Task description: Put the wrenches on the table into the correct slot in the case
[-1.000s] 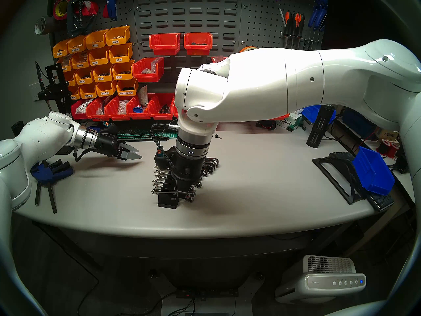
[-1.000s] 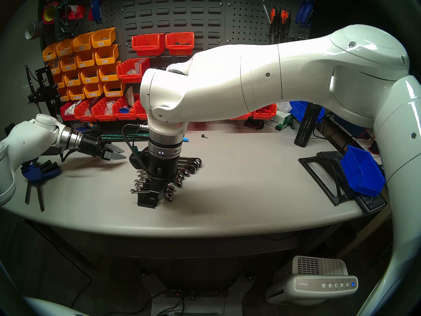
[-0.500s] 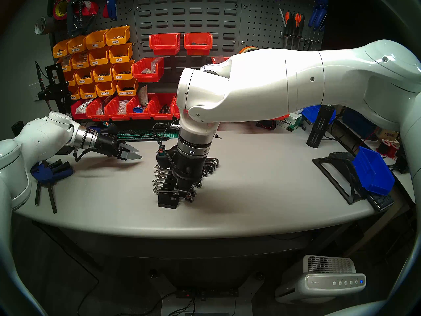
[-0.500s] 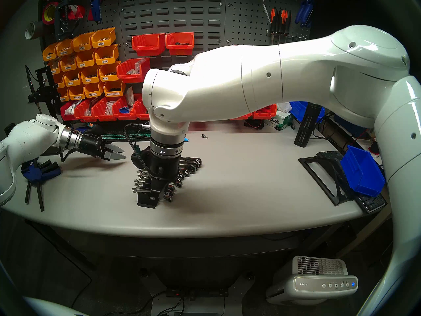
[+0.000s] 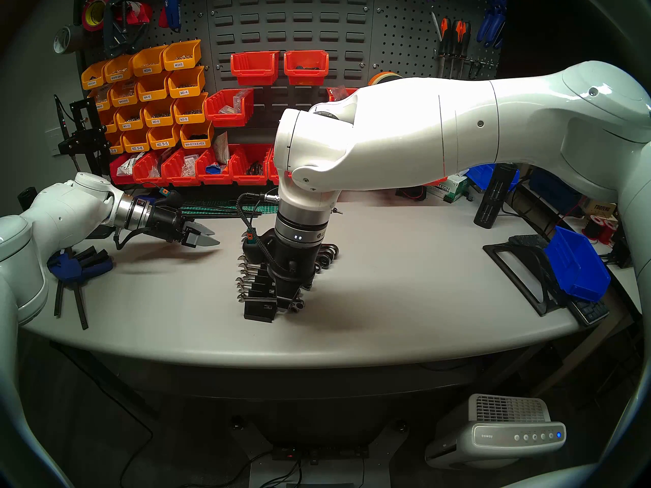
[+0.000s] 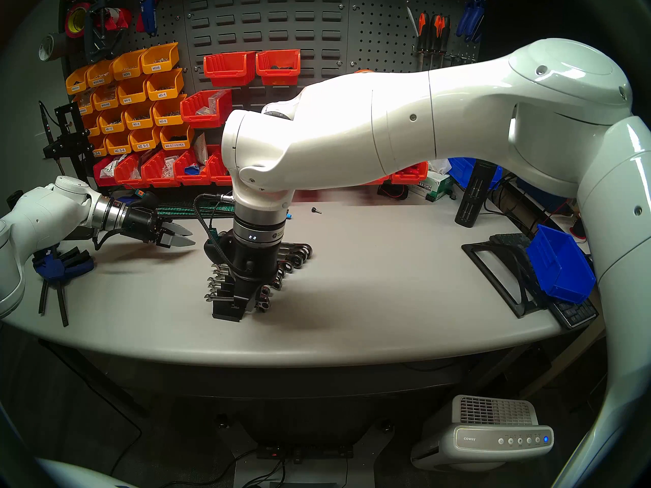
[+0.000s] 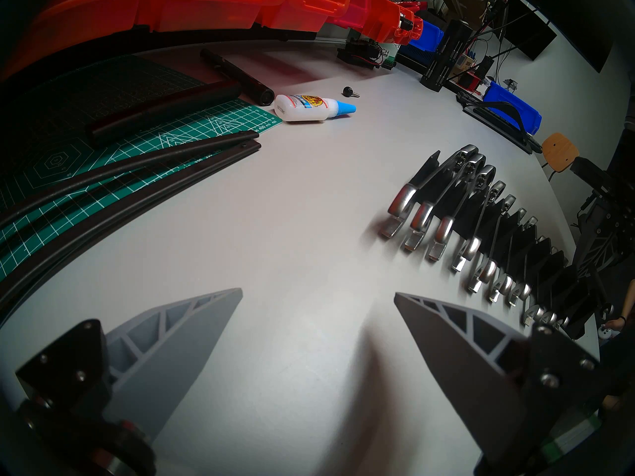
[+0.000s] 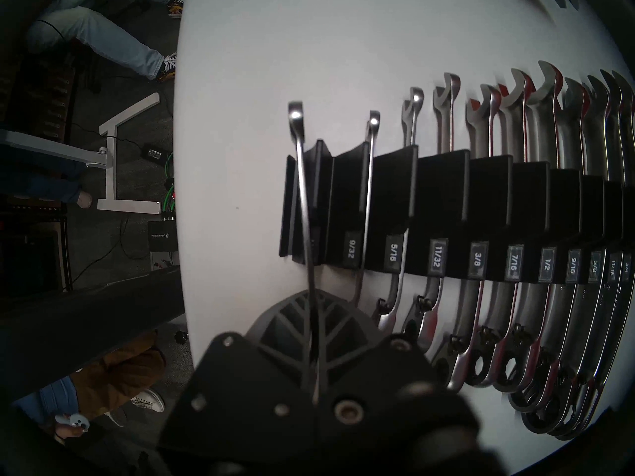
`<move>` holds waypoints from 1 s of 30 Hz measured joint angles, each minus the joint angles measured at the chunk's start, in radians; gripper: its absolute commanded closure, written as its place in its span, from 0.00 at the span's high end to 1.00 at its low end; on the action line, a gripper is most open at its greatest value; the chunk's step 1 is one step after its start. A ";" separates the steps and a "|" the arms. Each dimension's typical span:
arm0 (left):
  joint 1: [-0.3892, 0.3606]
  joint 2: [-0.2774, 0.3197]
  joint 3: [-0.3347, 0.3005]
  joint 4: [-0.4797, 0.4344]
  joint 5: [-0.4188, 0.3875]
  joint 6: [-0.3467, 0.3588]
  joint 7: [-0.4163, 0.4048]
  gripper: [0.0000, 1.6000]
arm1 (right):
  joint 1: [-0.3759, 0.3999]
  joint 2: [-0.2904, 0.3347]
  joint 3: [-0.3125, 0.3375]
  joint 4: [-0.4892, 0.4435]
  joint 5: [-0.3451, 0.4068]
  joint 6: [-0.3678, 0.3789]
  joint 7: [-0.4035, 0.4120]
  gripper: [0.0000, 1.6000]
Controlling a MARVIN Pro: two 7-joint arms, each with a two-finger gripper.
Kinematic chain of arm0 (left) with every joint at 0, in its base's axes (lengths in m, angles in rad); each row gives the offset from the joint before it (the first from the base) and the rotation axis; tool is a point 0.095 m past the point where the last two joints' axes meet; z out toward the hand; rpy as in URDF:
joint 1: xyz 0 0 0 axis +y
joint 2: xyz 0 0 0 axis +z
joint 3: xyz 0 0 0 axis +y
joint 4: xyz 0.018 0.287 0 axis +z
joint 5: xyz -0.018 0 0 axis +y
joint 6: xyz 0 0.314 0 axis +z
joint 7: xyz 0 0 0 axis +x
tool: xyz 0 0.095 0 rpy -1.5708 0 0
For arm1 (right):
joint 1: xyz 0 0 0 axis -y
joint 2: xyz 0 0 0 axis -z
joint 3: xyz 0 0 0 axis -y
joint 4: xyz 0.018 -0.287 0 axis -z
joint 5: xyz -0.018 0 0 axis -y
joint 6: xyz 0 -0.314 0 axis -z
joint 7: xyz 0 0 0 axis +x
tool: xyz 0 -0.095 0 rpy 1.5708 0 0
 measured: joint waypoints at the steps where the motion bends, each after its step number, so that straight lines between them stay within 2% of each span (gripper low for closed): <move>1: 0.000 0.000 0.000 0.000 0.000 0.000 0.000 1.00 | 0.000 -0.001 -0.001 0.000 0.000 0.000 0.001 0.00; 30: 0.000 0.000 0.000 0.000 0.000 0.000 0.000 1.00 | 0.001 -0.009 -0.002 0.005 0.040 0.000 -0.074 0.00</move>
